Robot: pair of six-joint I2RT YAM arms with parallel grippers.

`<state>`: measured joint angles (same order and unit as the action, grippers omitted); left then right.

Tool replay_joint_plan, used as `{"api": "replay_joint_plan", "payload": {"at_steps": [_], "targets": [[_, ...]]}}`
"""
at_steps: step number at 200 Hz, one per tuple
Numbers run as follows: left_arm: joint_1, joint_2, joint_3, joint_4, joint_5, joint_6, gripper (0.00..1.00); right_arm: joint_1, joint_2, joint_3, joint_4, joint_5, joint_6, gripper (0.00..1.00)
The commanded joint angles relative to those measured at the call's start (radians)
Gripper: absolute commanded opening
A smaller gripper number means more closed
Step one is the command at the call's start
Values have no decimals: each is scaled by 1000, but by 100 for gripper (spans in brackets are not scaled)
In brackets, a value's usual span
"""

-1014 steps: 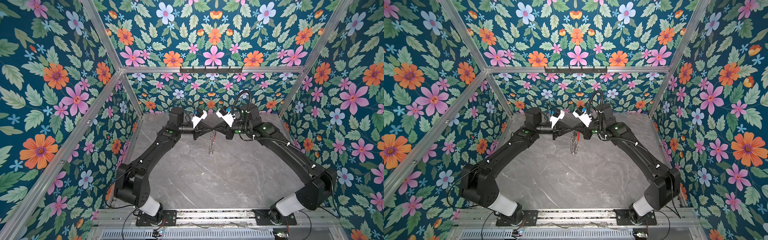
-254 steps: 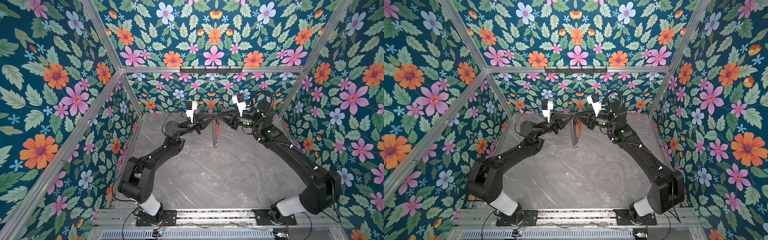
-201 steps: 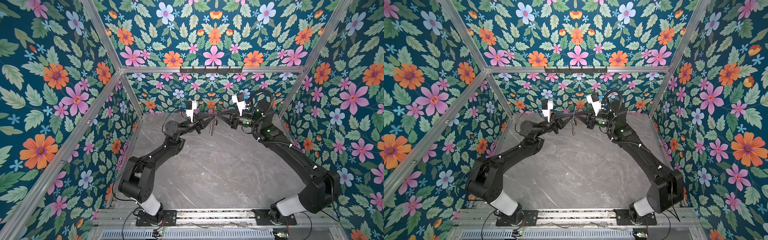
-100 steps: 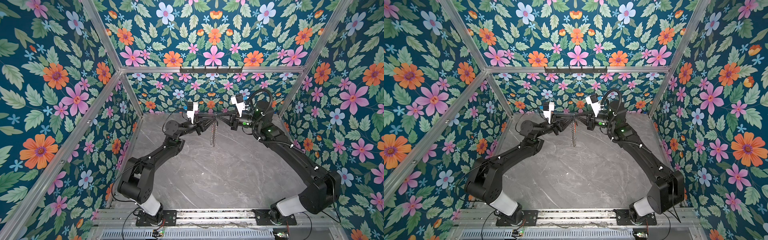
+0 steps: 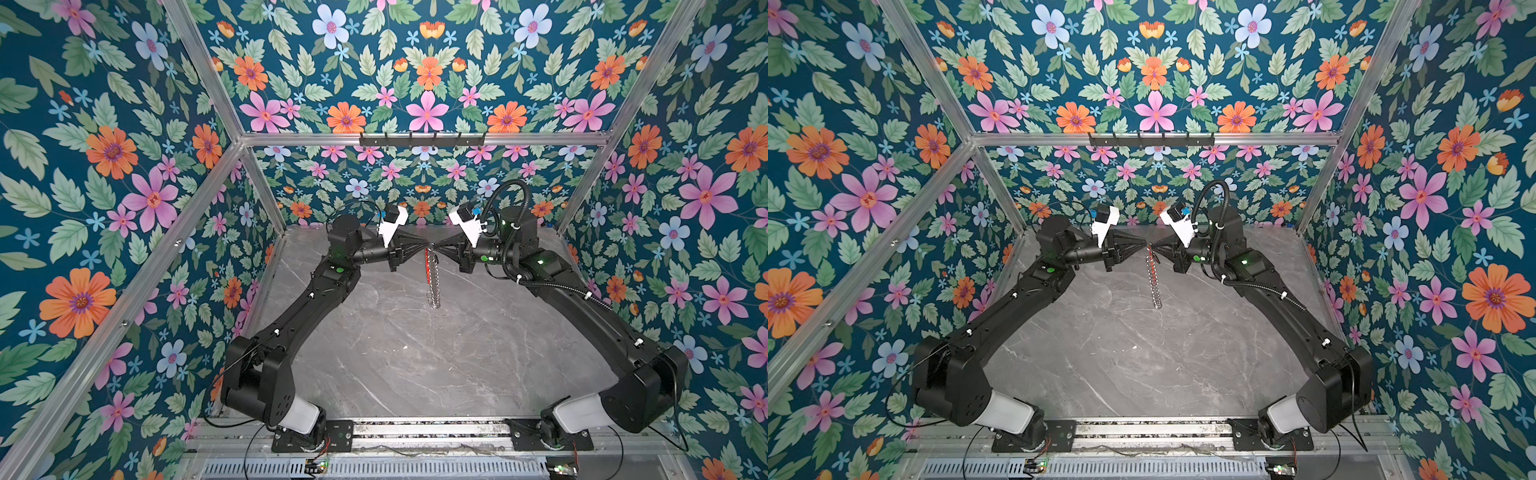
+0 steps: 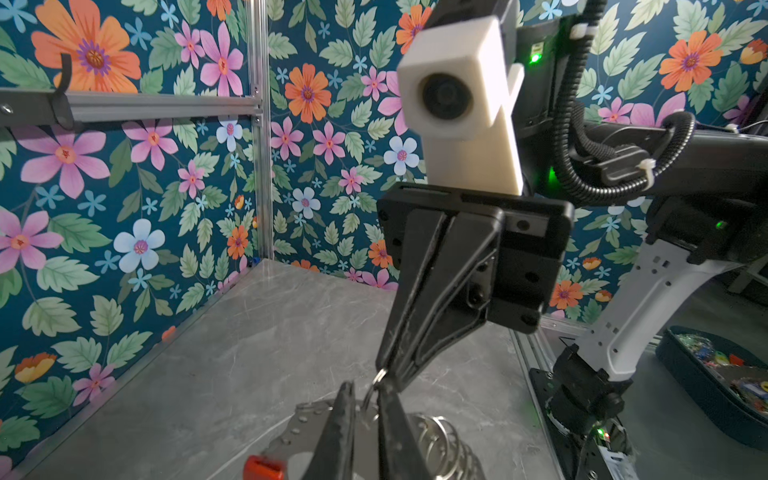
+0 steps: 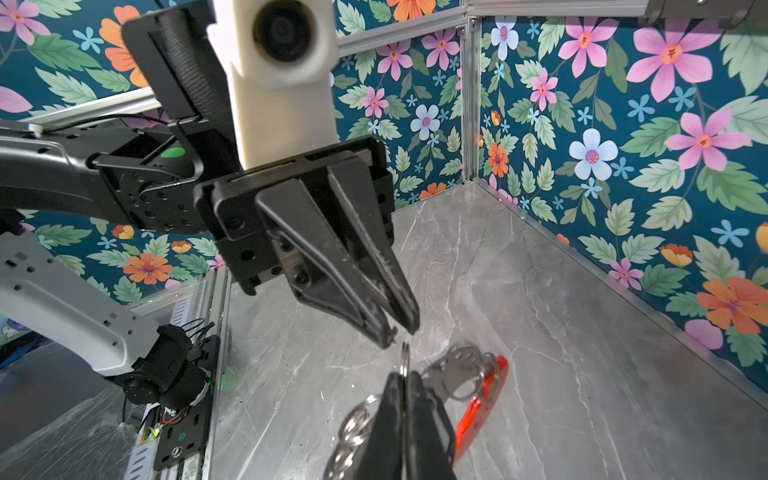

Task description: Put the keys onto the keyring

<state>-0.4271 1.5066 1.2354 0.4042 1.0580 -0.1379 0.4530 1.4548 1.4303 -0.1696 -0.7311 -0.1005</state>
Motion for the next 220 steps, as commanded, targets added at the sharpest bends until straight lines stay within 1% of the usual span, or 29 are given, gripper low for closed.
{"api": "replay_joint_plan", "payload": {"at_steps": [1,18,55,90,112,154,173,179,190,195,202,220], "targets": [[-2,8,10,-11,45,12,17,4,-13,2,10,-8,-33,0],[-2,12,12,-4,46,6,19,4,-15,3,2,-11,-37,0],[-4,12,13,10,57,-6,19,10,-13,7,2,-17,-37,0],[-4,16,12,17,81,-16,11,15,-5,16,11,-22,-27,0],[-6,19,8,23,102,-20,0,16,-2,21,24,-27,-15,0],[-7,12,-15,88,103,-51,0,18,1,22,30,-27,-1,0],[-7,11,-39,192,80,-121,0,18,-8,8,63,-3,33,0],[-7,12,-50,242,67,-156,0,17,-15,-5,86,0,47,5],[-7,20,-74,351,37,-228,0,14,-39,-38,133,17,66,20],[-7,26,-86,411,27,-272,0,12,-49,-56,150,27,72,24],[-7,36,-98,498,18,-336,0,7,-64,-78,169,36,78,28],[-7,62,-126,703,-15,-479,0,-15,-92,-131,194,37,98,31]]}}
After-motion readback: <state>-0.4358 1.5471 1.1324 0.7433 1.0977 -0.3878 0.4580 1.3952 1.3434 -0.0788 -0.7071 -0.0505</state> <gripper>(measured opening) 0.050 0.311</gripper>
